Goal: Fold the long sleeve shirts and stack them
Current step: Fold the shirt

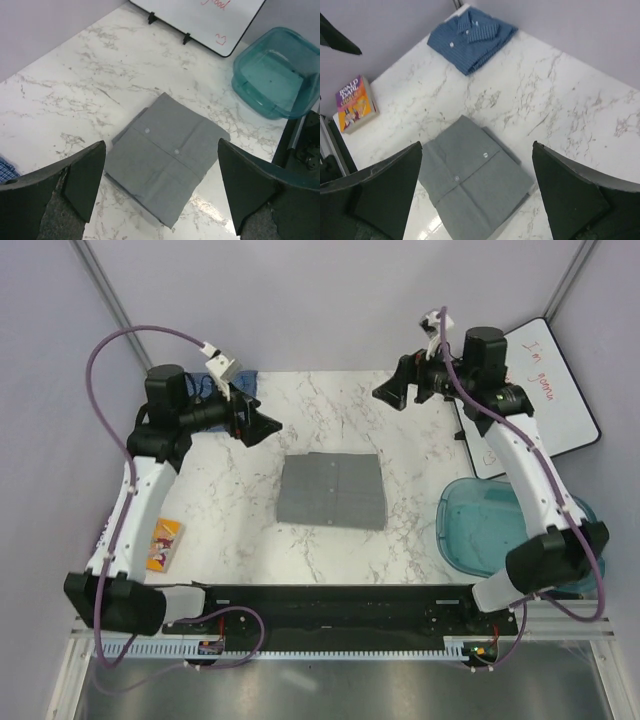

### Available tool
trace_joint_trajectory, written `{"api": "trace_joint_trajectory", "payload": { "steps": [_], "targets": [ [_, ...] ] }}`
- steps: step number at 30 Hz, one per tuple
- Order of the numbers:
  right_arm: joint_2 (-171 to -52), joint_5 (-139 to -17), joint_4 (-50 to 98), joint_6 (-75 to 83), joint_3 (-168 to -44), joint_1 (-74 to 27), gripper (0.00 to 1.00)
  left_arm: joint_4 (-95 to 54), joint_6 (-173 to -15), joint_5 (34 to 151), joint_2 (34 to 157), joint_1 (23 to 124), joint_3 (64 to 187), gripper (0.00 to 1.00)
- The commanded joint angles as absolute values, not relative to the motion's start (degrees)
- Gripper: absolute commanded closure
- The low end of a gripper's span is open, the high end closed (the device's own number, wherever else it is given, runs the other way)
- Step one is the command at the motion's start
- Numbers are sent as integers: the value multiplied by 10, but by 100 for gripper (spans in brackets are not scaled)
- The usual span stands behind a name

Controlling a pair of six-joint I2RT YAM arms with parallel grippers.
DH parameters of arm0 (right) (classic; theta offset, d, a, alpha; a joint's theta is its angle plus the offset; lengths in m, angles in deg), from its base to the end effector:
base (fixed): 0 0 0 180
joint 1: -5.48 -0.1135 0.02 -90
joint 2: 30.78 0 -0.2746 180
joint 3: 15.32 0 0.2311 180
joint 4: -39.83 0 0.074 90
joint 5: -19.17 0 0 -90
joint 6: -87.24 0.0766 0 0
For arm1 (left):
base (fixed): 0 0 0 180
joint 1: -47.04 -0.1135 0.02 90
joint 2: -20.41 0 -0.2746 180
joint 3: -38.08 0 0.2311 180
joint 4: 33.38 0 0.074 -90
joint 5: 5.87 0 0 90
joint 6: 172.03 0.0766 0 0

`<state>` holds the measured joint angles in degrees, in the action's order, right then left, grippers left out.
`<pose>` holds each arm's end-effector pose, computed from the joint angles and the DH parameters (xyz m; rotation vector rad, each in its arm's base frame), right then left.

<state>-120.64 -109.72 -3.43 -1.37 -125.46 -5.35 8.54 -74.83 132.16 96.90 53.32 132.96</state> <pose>0.3437 0.1147 0.4160 -0.6026 1.8681 0.8057 0.2820 -0.0883 0.4034 0.7515 1.7691 -0.8123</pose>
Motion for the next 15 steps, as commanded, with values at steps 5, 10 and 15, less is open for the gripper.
{"api": "trace_joint_trajectory", "payload": {
  "steps": [5,10,15],
  "targets": [
    [-1130,-1231,261,302,-1001,-72,2,-35,-928,1490,929,595,1142,1],
    [-1086,-1249,408,431,-794,-137,2,-283,-1154,1468,889,653,936,1],
    [-1122,-1245,467,471,-725,-185,2,-422,-1276,1444,933,683,832,1]
  ]
}}
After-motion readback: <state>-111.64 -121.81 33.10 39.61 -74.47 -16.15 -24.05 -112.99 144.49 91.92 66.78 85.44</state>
